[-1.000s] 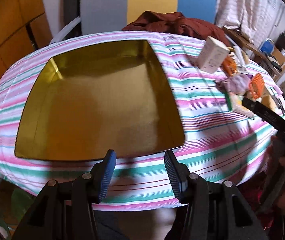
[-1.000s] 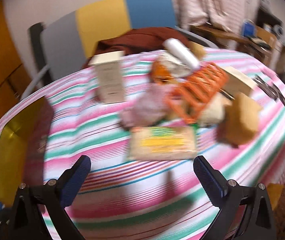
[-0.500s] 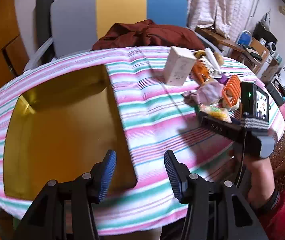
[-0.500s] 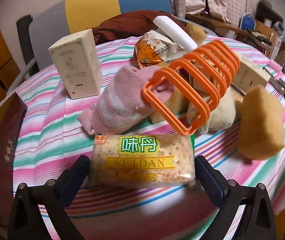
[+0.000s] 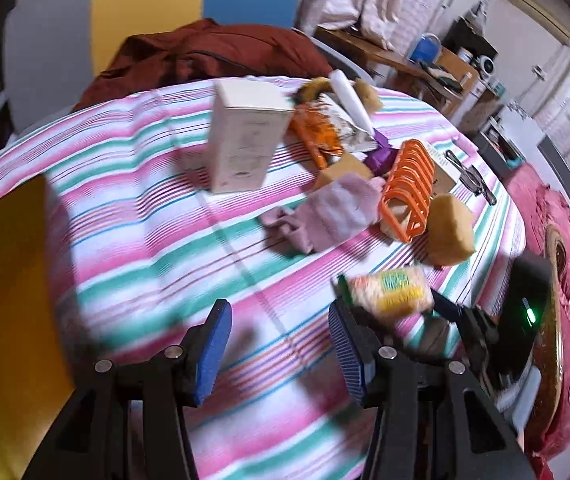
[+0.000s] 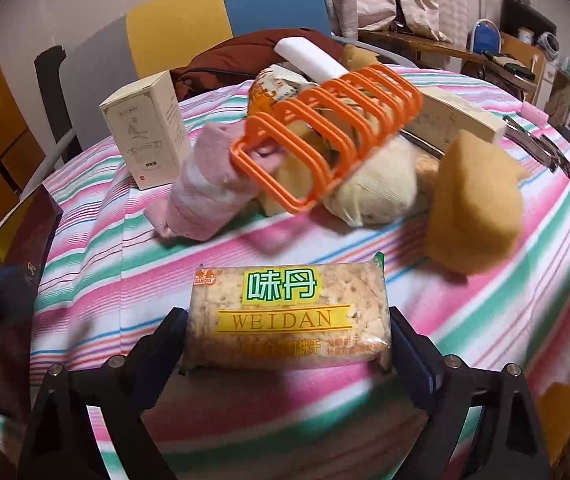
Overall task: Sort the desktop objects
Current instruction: 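Move the right tool toward the WEIDAN cracker pack and grasp it, then grasp the pink sock with the left tool while the right tool holds the cracker pack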
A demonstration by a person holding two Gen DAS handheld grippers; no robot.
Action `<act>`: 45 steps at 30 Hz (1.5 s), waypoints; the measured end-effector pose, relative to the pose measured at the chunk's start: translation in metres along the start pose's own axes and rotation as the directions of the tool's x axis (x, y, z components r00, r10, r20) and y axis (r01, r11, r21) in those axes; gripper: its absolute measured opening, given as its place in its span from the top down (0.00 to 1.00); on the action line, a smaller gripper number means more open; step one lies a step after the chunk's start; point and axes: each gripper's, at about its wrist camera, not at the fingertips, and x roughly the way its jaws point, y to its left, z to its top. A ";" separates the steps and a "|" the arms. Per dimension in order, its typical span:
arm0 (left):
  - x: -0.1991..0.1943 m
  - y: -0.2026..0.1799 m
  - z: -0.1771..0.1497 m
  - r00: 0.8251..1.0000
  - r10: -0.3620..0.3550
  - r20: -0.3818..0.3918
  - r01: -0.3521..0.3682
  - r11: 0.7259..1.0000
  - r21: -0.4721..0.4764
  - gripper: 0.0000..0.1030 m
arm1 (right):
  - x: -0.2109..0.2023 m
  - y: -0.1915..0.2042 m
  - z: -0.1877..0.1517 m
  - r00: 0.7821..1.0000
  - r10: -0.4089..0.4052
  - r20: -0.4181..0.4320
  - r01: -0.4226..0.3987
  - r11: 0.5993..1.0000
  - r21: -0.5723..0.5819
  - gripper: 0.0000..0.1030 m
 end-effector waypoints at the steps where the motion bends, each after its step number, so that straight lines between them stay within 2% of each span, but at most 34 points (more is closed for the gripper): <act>1: 0.008 -0.005 0.006 1.000 -0.008 -0.003 0.008 1.000 0.024 0.49 | -0.002 -0.002 -0.002 1.000 0.003 0.001 -0.003 1.000 0.002 0.08; 4: 0.026 -0.015 0.019 1.000 -0.019 -0.020 0.020 0.997 0.070 0.43 | -0.002 -0.006 -0.003 1.000 0.010 -0.001 -0.010 1.000 0.000 0.07; 6: 0.038 -0.022 0.029 0.999 -0.019 -0.026 0.022 0.993 0.117 0.33 | -0.002 -0.007 -0.003 1.000 0.016 -0.002 -0.016 1.000 -0.002 0.07; 9: 0.052 -0.035 0.040 0.999 -0.032 -0.037 0.039 0.979 0.199 0.33 | -0.008 -0.013 -0.005 1.000 0.019 -0.004 -0.019 1.000 -0.004 0.07; 12: 0.073 -0.046 0.048 0.998 0.019 -0.065 0.000 0.960 0.282 0.33 | -0.008 -0.011 -0.007 1.000 0.020 -0.004 -0.020 1.000 -0.011 0.06; 14: 0.081 -0.049 0.051 0.998 0.023 -0.064 -0.002 0.953 0.304 0.34 | -0.008 -0.011 -0.008 1.000 0.020 -0.004 -0.020 1.000 -0.012 0.06; 16: 0.088 -0.047 0.052 0.997 0.005 -0.075 0.018 0.954 0.300 0.39 | -0.008 -0.010 -0.009 1.000 0.020 -0.003 -0.020 1.000 -0.010 0.05; 18: 0.089 -0.044 0.053 0.998 0.000 -0.064 0.019 0.956 0.294 0.56 | -0.008 -0.007 -0.010 1.000 0.020 -0.002 -0.020 1.000 -0.011 0.05; 20: 0.090 -0.040 0.053 0.998 -0.011 -0.066 0.029 0.961 0.275 0.65 | -0.008 -0.006 -0.011 1.000 0.020 -0.002 -0.020 1.000 -0.016 0.05; 23: 0.086 -0.035 0.046 0.998 -0.036 -0.051 0.047 0.969 0.243 0.72 | -0.008 -0.007 -0.011 1.000 0.019 -0.001 -0.019 1.000 -0.016 0.05; 32: 0.062 -0.005 0.015 0.997 -0.066 -0.049 0.071 0.992 0.108 0.79 | -0.008 -0.006 -0.009 1.000 0.013 -0.012 -0.013 1.000 -0.002 0.07; 37: 0.045 0.006 -0.002 0.995 -0.095 -0.032 0.096 0.994 0.048 0.80 | -0.015 -0.002 -0.013 0.999 0.017 -0.027 -0.017 1.000 0.005 0.08; 45: 0.017 0.021 -0.028 0.991 -0.132 0.000 0.132 0.991 -0.036 0.81 | -0.028 0.011 -0.024 0.996 0.071 -0.050 -0.070 0.997 0.024 0.09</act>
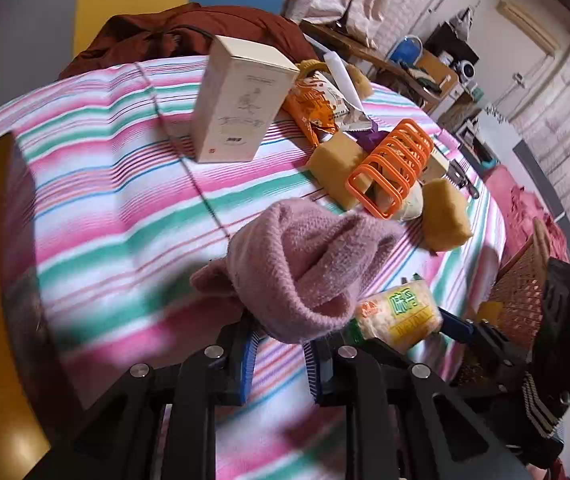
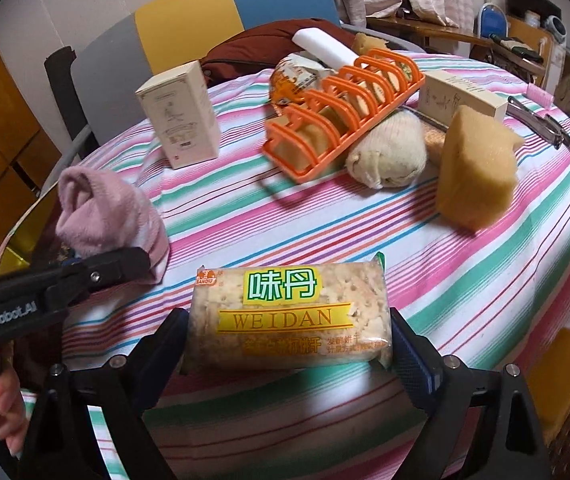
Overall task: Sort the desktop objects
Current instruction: 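Grasp the pink sock with the left tool while the right tool holds the cracker pack, then carry sock and cracker pack to the gold tray and release both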
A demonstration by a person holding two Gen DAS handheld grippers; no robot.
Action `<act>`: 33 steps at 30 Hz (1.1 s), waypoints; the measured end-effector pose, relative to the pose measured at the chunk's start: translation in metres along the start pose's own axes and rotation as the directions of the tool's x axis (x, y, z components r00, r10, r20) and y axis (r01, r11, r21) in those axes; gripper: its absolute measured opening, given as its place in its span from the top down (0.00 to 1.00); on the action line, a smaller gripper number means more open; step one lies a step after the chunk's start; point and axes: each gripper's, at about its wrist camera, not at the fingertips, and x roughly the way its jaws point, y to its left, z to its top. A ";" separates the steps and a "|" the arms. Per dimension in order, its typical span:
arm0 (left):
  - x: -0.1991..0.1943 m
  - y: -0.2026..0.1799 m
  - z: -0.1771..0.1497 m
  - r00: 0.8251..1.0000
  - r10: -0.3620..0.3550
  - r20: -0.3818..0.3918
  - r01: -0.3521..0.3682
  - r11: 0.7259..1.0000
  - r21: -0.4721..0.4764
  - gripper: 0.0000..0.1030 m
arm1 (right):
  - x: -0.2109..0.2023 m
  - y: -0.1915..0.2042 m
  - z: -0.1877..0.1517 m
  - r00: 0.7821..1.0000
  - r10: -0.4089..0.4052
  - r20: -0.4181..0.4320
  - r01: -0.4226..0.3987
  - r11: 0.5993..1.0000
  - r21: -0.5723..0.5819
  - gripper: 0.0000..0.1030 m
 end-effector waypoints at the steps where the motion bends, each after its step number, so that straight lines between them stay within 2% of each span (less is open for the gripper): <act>1: -0.004 0.002 -0.003 1.000 -0.008 0.003 0.008 1.000 -0.010 0.81 | 0.000 0.001 0.000 1.000 0.004 -0.003 -0.004 1.000 0.000 0.09; 5: -0.023 0.005 -0.019 0.999 -0.033 0.028 0.034 0.999 -0.027 0.81 | -0.006 0.012 -0.003 1.000 0.012 -0.005 -0.012 1.000 -0.019 0.09; 15: -0.091 0.040 -0.029 0.987 -0.091 0.130 0.109 0.985 -0.134 0.81 | -0.029 0.053 0.011 0.997 0.064 0.042 -0.060 0.993 -0.104 0.09; 21: -0.131 0.084 -0.037 0.983 -0.044 0.181 0.084 0.972 -0.218 0.81 | -0.043 0.108 0.026 0.987 0.147 0.069 -0.129 0.967 -0.218 0.09; 27: -0.161 0.149 -0.048 0.985 0.062 0.161 -0.006 0.944 -0.330 0.81 | -0.049 0.185 0.039 0.971 0.232 0.064 -0.189 0.898 -0.396 0.09; 33: -0.164 0.213 -0.053 0.988 0.127 0.090 -0.075 0.897 -0.436 0.81 | -0.030 0.266 0.046 0.964 0.265 -0.008 -0.222 0.790 -0.572 0.09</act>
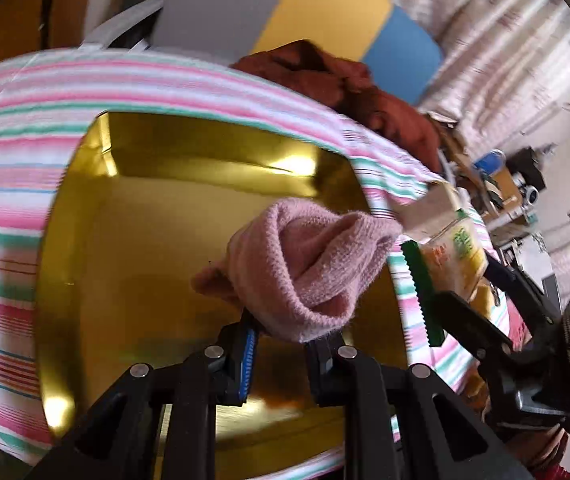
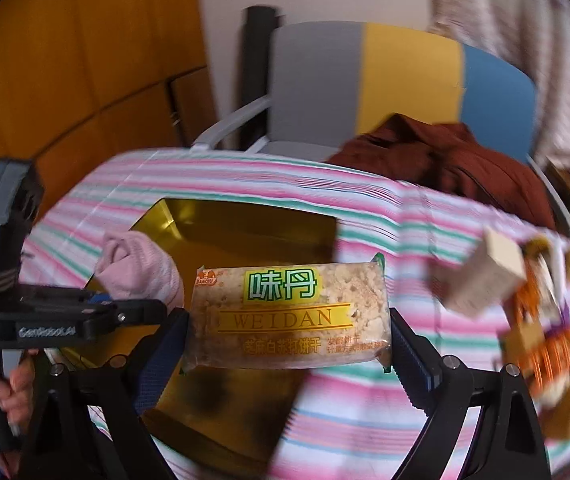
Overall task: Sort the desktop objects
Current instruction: 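Carry sock and cracker pack to the gold tray and release both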
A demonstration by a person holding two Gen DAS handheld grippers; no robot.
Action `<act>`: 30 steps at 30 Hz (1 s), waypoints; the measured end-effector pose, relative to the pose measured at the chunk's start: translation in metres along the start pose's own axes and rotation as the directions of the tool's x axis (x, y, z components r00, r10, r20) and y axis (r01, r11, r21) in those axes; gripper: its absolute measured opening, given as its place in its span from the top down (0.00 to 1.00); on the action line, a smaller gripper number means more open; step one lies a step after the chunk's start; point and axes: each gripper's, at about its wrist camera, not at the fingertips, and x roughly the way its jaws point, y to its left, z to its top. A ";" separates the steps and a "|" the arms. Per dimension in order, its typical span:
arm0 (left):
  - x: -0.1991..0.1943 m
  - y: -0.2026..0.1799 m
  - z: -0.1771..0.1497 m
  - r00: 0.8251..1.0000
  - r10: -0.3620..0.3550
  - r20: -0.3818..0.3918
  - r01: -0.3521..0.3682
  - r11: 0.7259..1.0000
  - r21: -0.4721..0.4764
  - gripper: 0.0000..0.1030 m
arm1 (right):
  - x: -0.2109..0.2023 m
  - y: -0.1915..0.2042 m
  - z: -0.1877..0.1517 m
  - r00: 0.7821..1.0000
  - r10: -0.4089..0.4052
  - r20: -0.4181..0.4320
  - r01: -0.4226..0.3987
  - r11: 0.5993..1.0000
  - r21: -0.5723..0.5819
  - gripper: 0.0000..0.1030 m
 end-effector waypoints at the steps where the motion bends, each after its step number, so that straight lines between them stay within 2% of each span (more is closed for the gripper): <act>1: 0.002 0.007 0.004 1.000 0.019 -0.006 -0.019 1.000 -0.010 0.81 | 0.008 0.006 0.005 1.000 0.006 -0.013 -0.006 1.000 -0.022 0.09; 5: 0.012 0.028 0.020 0.997 0.074 -0.028 -0.075 0.997 -0.023 0.80 | 0.045 0.025 0.019 0.994 0.049 -0.094 -0.056 0.996 -0.068 0.09; 9: 0.021 0.042 0.035 0.994 0.102 -0.048 -0.105 0.993 -0.048 0.79 | 0.079 0.034 0.033 0.986 0.052 -0.157 -0.068 0.993 -0.098 0.09; 10: 0.025 0.045 0.039 0.992 0.111 -0.056 -0.114 0.992 -0.059 0.78 | 0.089 0.033 0.037 0.984 0.052 -0.172 -0.069 0.993 -0.097 0.09; 12: 0.028 0.052 0.048 0.991 0.118 -0.057 -0.123 0.988 -0.089 0.67 | 0.103 0.034 0.042 0.978 0.066 -0.200 -0.084 0.993 -0.084 0.08; 13: 0.028 0.055 0.052 0.992 0.120 -0.049 -0.125 0.986 -0.111 0.62 | 0.111 0.034 0.044 0.974 0.075 -0.212 -0.093 0.993 -0.075 0.08; 14: 0.026 0.058 0.056 0.992 0.122 -0.038 -0.126 0.983 -0.135 0.53 | 0.118 0.034 0.047 0.973 0.080 -0.218 -0.096 0.993 -0.064 0.07; 15: 0.023 0.061 0.059 0.993 0.115 -0.024 -0.117 0.980 -0.158 0.51 | 0.124 0.034 0.049 0.971 0.090 -0.221 -0.103 0.993 -0.050 0.06; 18: 0.008 0.062 0.064 0.996 0.078 0.042 -0.068 0.977 -0.202 0.48 | 0.135 0.032 0.055 0.972 0.107 -0.210 -0.112 0.994 -0.014 0.05; 23: -0.017 0.058 0.053 0.981 0.137 0.139 -0.105 0.970 -0.219 0.47 | 0.128 0.018 0.054 0.965 0.179 -0.191 -0.156 0.979 0.128 0.05; 28: -0.031 0.070 0.031 0.978 0.127 0.169 -0.072 0.951 -0.299 0.47 | 0.128 0.023 0.046 0.953 0.180 -0.243 -0.144 0.977 0.157 0.05; 30: -0.036 0.071 0.025 0.973 0.146 0.178 -0.087 0.949 -0.302 0.47 | 0.131 0.026 0.041 0.944 0.197 -0.263 -0.150 0.970 0.190 0.05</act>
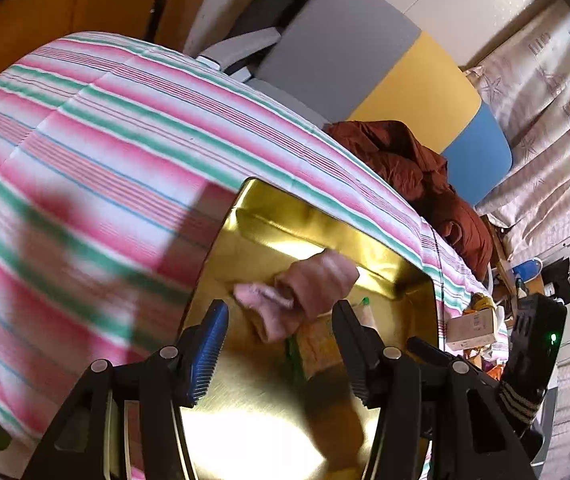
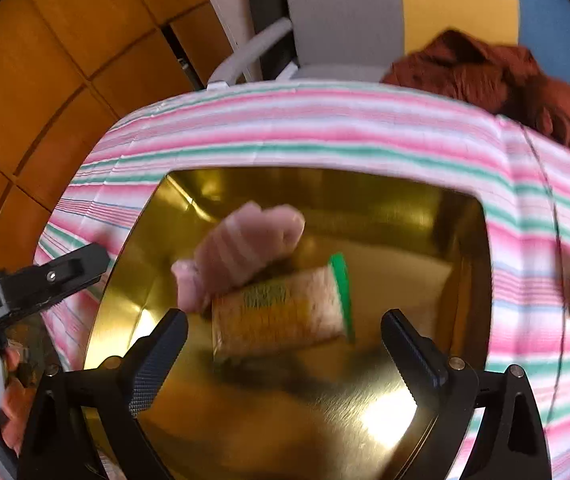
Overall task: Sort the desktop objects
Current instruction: 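Carry sock and cracker pack to the gold tray and release both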
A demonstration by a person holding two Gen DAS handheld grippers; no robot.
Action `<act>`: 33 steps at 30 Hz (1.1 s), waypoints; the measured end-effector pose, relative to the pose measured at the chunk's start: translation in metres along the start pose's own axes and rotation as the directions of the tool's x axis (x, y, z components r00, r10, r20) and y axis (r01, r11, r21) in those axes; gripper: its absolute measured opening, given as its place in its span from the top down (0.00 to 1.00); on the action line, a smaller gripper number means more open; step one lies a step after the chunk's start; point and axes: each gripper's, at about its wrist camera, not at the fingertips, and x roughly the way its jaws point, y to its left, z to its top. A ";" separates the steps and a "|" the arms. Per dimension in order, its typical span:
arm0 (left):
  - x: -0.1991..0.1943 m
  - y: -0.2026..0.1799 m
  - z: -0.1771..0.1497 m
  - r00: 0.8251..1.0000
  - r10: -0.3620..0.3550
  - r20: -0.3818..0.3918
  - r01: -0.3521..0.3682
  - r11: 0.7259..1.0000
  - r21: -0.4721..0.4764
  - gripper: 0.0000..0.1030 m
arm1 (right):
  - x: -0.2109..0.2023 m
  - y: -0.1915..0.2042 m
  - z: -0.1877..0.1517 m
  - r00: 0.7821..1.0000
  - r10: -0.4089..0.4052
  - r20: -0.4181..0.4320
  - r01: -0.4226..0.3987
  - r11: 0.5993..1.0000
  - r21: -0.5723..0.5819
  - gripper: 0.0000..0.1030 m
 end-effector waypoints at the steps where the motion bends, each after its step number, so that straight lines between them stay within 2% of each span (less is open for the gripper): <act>1: -0.003 0.002 -0.003 1.000 0.012 0.009 -0.012 1.000 0.001 0.47 | 0.002 0.001 -0.003 1.000 0.020 -0.015 -0.020 1.000 0.003 0.05; 7: -0.018 0.018 -0.021 1.000 -0.008 0.011 0.008 0.999 -0.041 0.47 | 0.027 0.010 -0.002 0.995 0.041 -0.086 -0.040 0.999 0.011 0.05; 14: -0.040 0.047 -0.037 0.999 0.006 0.048 -0.001 0.993 -0.117 0.47 | 0.057 0.015 0.029 0.993 0.083 -0.080 -0.079 0.996 0.043 0.04; 17: -0.040 0.055 -0.042 0.999 0.015 0.042 -0.008 0.990 -0.142 0.47 | 0.068 0.024 0.041 0.991 0.112 -0.079 -0.110 0.993 0.033 0.03; 22: -0.041 0.056 -0.047 0.999 0.020 0.036 -0.015 0.990 -0.143 0.46 | 0.076 0.044 0.048 0.973 0.214 -0.083 -0.214 0.977 0.016 0.03; 25: -0.040 0.050 -0.050 0.999 0.023 0.034 -0.018 0.992 -0.128 0.46 | 0.051 0.046 0.045 0.981 0.195 -0.024 -0.195 0.981 -0.012 0.03; 29: -0.035 0.038 -0.056 1.000 0.006 0.013 -0.004 0.994 -0.108 0.46 | 0.005 0.040 0.034 0.979 0.190 0.077 -0.187 0.981 -0.041 0.00; 33: -0.029 0.010 -0.067 1.000 -0.009 -0.007 0.009 0.999 -0.045 0.46 | -0.038 0.019 0.012 0.979 0.131 0.157 -0.125 0.991 -0.051 0.00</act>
